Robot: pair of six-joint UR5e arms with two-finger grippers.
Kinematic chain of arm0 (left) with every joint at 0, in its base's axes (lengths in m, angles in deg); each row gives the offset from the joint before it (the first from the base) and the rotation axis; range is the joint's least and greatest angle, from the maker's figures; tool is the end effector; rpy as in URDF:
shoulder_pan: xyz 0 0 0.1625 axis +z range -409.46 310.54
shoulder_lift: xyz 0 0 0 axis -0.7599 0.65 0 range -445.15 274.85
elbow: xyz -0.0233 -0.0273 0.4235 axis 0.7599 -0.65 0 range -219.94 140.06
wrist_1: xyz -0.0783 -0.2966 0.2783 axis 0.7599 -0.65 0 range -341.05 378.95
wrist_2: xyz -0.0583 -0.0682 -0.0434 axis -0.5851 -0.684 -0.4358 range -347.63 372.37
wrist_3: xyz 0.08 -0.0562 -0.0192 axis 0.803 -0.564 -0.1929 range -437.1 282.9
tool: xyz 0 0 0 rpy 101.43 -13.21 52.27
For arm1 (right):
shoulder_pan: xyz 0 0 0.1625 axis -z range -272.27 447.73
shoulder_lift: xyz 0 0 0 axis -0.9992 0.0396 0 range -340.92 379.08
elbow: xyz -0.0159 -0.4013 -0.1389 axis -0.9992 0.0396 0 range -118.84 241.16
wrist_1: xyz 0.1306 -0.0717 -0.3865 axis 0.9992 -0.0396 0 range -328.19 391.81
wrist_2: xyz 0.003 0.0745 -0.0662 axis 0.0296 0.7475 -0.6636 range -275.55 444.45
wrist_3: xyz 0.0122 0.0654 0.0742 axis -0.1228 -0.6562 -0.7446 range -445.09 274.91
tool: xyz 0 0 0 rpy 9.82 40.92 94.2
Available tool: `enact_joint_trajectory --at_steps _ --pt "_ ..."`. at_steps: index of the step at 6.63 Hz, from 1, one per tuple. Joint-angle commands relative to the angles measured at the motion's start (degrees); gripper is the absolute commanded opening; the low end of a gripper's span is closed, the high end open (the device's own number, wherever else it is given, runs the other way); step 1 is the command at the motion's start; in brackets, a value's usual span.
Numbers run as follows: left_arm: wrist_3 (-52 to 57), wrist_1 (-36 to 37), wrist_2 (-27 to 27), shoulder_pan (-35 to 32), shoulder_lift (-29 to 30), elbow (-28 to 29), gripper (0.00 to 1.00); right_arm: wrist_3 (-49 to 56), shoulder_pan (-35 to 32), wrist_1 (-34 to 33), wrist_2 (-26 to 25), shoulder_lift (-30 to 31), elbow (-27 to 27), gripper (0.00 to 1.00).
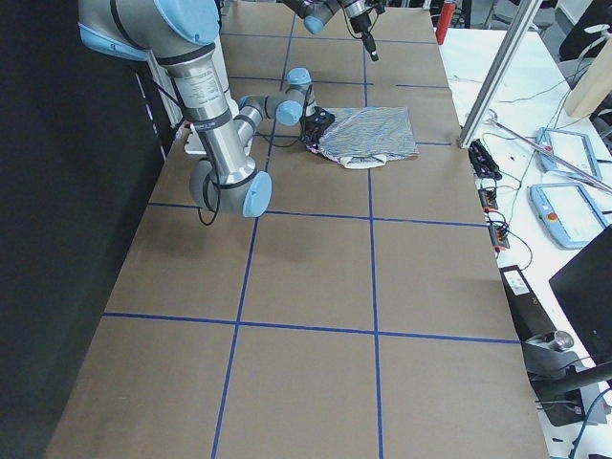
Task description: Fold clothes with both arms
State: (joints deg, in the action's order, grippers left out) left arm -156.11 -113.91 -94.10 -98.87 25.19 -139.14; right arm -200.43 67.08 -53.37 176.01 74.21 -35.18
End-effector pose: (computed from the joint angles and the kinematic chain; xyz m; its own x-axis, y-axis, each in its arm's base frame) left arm 0.3171 -0.5317 0.3015 0.2984 -0.0673 -0.9521 0.5048 0.8577 0.0976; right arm -0.5892 -0.3618 0.2502 0.4442 0.6245 0.6424 -0.5801 0.7469 -0.3250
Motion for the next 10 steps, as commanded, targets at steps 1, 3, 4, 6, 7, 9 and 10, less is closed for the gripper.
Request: enact_joint_trajectory --at_steps 1,3,4,6,7,9,10 --pt "-9.52 -0.02 0.56 4.55 -2.92 -6.32 0.47 -0.23 0.44 -2.09 -0.16 0.59 -3.05 0.00" --pt "-21.29 0.15 5.09 13.49 -6.97 -12.14 0.54 -0.59 2.63 -5.95 -0.77 1.29 -6.91 0.00" --pt "-23.97 2.24 13.05 21.04 -7.60 -12.25 0.54 -0.59 2.73 -5.96 -0.77 1.56 -7.36 0.00" --pt "-24.17 10.86 19.10 28.12 -7.17 -11.38 0.59 -0.50 2.73 -6.05 -0.68 1.56 -7.55 0.00" --pt "-24.17 10.96 19.20 30.49 -6.99 -10.85 0.60 -0.41 2.73 -6.05 -0.68 1.56 -7.55 0.00" --pt "-24.08 10.96 19.20 33.41 -6.73 -8.66 0.59 -0.32 2.73 -6.05 -0.68 1.47 -7.55 0.00" --pt "-24.08 10.96 19.11 33.76 -6.81 -8.30 0.58 -0.32 2.73 -6.05 -0.68 1.47 -7.55 0.00"
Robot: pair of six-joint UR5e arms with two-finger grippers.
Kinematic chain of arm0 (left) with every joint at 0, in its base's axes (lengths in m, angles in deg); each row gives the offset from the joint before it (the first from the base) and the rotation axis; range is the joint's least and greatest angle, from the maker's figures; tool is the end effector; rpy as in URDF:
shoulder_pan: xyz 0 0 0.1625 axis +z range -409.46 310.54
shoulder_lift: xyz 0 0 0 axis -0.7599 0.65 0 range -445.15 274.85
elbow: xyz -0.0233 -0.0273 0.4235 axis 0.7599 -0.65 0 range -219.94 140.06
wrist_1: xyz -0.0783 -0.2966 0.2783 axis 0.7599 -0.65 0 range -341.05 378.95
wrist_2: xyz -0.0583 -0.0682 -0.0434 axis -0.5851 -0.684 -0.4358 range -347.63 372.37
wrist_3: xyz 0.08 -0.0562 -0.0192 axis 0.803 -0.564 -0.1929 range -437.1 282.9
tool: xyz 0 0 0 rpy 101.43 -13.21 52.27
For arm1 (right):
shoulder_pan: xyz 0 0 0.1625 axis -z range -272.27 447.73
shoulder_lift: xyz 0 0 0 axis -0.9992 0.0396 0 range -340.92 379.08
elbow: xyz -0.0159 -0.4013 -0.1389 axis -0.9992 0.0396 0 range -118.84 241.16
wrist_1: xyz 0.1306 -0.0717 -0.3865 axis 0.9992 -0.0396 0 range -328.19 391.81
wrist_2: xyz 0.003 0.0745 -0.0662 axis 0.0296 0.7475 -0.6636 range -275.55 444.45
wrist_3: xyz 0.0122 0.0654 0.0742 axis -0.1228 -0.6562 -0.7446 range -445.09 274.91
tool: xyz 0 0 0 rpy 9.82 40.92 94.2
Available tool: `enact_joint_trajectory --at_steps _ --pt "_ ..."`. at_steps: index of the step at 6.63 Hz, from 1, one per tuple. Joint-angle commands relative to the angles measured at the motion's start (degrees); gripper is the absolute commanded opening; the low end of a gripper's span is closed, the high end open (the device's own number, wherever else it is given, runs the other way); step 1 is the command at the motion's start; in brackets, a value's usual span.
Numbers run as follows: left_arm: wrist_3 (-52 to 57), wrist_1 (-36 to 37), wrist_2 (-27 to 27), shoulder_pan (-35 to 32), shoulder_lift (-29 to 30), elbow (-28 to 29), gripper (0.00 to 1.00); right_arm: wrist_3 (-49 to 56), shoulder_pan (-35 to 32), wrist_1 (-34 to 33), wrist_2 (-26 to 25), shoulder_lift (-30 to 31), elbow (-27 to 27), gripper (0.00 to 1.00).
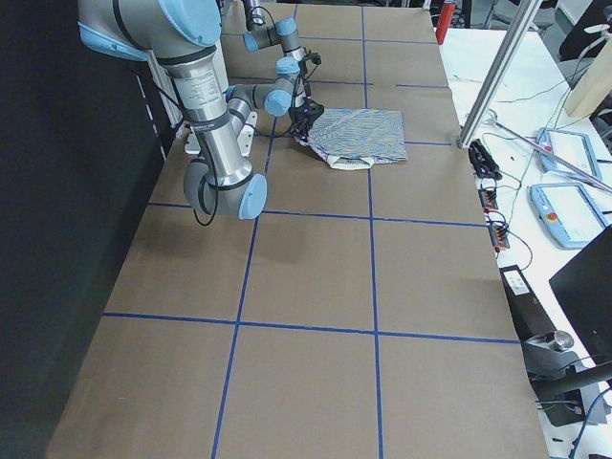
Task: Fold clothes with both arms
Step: 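Bring the left gripper to the shirt's nearer corner and grasp both nearer corners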
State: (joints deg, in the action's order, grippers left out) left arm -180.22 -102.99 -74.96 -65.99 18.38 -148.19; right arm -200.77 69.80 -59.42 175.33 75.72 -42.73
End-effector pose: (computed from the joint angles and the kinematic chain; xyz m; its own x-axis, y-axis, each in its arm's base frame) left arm 0.5035 -0.2934 0.3239 0.3397 -0.3373 -0.8779 0.4121 0.8925 -0.1834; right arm -0.5691 -0.3228 0.2269 0.4667 0.6063 0.6439 -0.5542 0.7678 -0.3213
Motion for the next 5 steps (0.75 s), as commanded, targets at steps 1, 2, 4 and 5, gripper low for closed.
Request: enact_joint_trajectory --at_steps 1,2,4,5 --pt "0.03 0.04 0.05 1.24 0.08 1.27 0.57 0.10 0.01 0.00 0.09 -0.04 0.08 0.00" --pt "0.03 0.13 -0.03 1.33 0.09 1.28 0.51 0.10 0.01 0.00 0.09 -0.04 0.00 0.00" --pt "0.03 0.13 -0.03 1.33 0.09 1.28 0.23 0.01 0.01 0.00 0.09 -0.21 0.00 0.00" --pt "0.03 0.13 -0.12 1.33 0.09 1.02 0.00 0.01 0.01 0.00 0.18 -0.22 0.00 0.00"
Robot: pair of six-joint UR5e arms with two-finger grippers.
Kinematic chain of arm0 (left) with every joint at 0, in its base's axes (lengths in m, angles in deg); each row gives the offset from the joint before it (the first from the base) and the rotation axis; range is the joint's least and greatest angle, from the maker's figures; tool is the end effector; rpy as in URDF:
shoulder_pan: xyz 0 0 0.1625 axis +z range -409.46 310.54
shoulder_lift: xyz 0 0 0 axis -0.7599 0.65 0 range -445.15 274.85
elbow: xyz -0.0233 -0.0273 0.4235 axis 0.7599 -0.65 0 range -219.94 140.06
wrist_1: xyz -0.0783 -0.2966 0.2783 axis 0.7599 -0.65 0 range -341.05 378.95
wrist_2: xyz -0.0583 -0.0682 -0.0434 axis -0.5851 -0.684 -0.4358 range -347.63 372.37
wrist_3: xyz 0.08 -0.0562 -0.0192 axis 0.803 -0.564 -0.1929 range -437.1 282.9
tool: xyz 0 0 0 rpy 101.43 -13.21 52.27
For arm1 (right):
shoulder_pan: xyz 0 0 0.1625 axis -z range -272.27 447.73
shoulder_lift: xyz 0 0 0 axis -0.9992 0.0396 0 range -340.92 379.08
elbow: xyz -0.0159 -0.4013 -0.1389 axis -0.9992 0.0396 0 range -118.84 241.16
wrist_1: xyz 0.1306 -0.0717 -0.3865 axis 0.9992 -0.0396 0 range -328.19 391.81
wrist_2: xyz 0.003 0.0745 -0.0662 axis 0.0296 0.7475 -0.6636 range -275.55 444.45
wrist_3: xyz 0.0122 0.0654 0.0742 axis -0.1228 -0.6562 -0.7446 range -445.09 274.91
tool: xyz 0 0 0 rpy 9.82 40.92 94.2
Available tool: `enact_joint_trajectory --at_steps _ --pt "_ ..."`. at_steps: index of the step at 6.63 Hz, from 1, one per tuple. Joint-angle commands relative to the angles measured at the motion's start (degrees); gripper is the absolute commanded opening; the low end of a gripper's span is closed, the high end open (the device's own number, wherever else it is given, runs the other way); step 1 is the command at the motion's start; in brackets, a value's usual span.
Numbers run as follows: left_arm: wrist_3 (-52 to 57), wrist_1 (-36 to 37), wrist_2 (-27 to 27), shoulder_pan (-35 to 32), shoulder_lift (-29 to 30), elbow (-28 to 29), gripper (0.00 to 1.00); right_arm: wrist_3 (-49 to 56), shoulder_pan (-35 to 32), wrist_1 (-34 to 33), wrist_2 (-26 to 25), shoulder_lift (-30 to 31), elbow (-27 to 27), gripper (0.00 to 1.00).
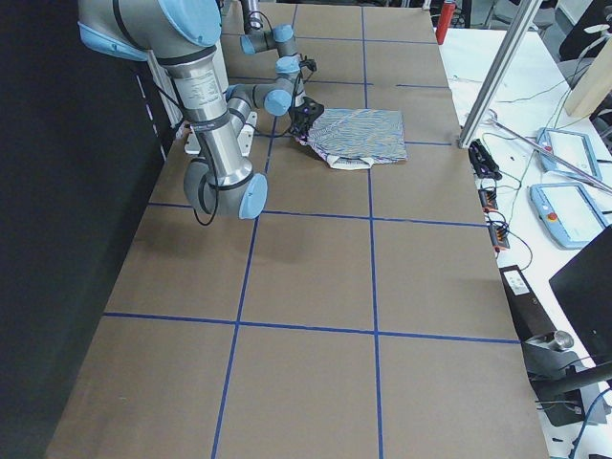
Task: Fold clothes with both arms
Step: 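Bring the left gripper to the shirt's nearer corner and grasp both nearer corners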
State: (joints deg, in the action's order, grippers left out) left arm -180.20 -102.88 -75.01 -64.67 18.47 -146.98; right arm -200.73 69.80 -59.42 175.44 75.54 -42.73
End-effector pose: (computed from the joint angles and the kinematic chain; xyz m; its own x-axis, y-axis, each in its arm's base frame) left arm 0.5155 -0.2831 0.3331 0.3658 -0.3341 -0.8687 0.3944 0.9011 -0.1805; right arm -0.5694 -0.3227 0.2249 0.4657 0.6053 0.6455 -0.5518 0.7689 -0.3230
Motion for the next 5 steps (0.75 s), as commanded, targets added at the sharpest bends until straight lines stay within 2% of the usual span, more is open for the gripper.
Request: enact_joint_trajectory --at_steps 1,3,4,5 --pt "0.00 0.02 -0.07 0.10 0.00 -0.28 0.00 -0.20 -0.09 0.00 -0.02 0.22 -0.26 0.00" --pt "-0.09 0.02 -0.68 0.01 0.00 -4.12 0.00 -0.90 0.00 -2.09 -0.20 1.01 -2.71 0.00" --pt "-0.09 0.89 -3.12 -0.07 -0.09 -7.71 0.00 -3.69 2.00 -6.29 -0.81 3.28 -7.77 0.00" --pt "-0.78 4.47 -4.62 -0.07 0.00 -12.71 0.00 -6.42 4.11 -9.55 -4.12 4.78 -12.35 0.00"
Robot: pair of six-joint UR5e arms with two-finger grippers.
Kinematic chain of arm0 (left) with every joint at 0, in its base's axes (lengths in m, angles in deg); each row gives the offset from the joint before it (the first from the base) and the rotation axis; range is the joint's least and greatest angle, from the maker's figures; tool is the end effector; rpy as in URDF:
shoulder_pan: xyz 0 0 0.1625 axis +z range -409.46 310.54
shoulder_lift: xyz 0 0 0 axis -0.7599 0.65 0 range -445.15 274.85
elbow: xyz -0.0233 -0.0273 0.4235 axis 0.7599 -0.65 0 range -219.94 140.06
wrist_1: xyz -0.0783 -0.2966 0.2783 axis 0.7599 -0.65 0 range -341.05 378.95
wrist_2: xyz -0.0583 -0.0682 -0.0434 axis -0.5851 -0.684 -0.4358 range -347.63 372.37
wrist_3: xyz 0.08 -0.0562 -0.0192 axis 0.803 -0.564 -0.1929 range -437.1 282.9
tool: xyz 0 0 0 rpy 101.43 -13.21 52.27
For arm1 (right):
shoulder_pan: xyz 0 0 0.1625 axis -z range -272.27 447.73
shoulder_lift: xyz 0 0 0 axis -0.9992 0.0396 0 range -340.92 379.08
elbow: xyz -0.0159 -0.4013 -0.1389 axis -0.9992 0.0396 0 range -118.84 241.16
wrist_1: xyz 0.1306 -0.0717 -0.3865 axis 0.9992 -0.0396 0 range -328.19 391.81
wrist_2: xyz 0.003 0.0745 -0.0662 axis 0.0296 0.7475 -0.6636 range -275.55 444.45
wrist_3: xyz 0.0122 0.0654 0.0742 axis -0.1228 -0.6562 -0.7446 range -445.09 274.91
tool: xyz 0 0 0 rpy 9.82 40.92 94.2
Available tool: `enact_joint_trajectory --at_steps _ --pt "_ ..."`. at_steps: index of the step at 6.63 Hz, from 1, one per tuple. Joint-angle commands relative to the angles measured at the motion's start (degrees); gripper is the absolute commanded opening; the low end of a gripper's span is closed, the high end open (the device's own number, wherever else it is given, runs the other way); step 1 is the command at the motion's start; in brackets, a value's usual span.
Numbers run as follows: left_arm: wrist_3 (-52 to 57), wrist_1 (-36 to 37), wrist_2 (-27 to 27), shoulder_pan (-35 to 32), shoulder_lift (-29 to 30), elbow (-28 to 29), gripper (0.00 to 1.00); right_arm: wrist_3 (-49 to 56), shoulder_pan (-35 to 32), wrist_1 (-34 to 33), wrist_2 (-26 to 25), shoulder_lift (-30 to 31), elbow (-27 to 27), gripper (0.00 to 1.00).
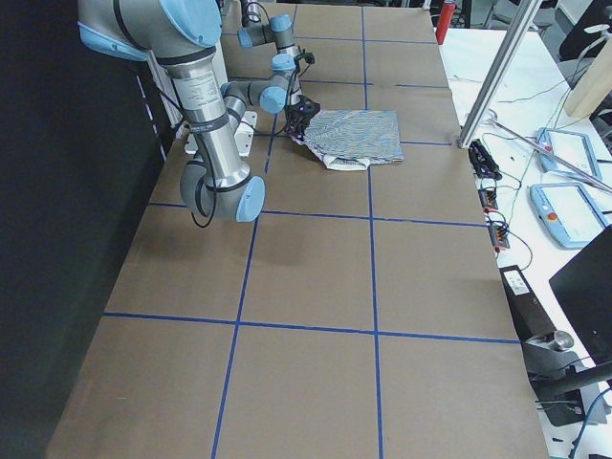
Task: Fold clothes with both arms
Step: 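Lift the nearer edge with both grippers and fold it away from the robot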
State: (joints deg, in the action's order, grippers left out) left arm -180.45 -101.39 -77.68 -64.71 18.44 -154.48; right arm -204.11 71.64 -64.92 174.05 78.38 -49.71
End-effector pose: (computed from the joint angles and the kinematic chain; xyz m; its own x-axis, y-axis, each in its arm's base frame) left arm 0.4836 -0.2700 0.2773 0.2839 -0.3167 -0.9050 0.3369 0.9166 -0.2151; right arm -0.5410 -0.2956 0.2211 0.4591 0.6372 0.6190 -0.5770 0.7437 -0.3376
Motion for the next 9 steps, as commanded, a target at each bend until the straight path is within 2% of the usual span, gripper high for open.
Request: enact_joint_trajectory --at_steps 1,2,3,5,6,7,9 --pt "-0.54 4.23 -3.80 -1.08 0.12 -7.17 0.00 -4.63 2.55 -6.69 -4.50 1.18 -7.67 0.00" --pt "-0.37 4.33 -5.73 -5.61 1.25 -6.75 0.00 -4.04 -0.14 -5.94 -5.74 1.00 -6.65 0.00" --pt "0.24 4.51 -9.40 -11.05 3.87 -5.45 0.00 -3.34 -5.48 -2.28 -5.23 -1.88 -3.94 0.00" --pt "3.04 4.60 -11.46 -17.77 10.02 3.31 0.00 -3.42 -12.27 -1.54 -0.59 -11.26 8.50 0.00" --pt "4.11 3.90 -11.37 -20.40 10.57 5.88 0.00 -3.59 -14.65 3.95 1.87 -14.09 16.22 0.00" --pt "5.68 3.63 -11.29 -21.38 13.54 10.69 0.00 -3.42 -16.41 9.31 4.25 -14.82 21.43 0.00" --pt "7.80 1.11 -10.85 -22.27 19.16 23.32 0.00 1.74 -20.45 13.55 8.29 -19.98 34.16 0.00"
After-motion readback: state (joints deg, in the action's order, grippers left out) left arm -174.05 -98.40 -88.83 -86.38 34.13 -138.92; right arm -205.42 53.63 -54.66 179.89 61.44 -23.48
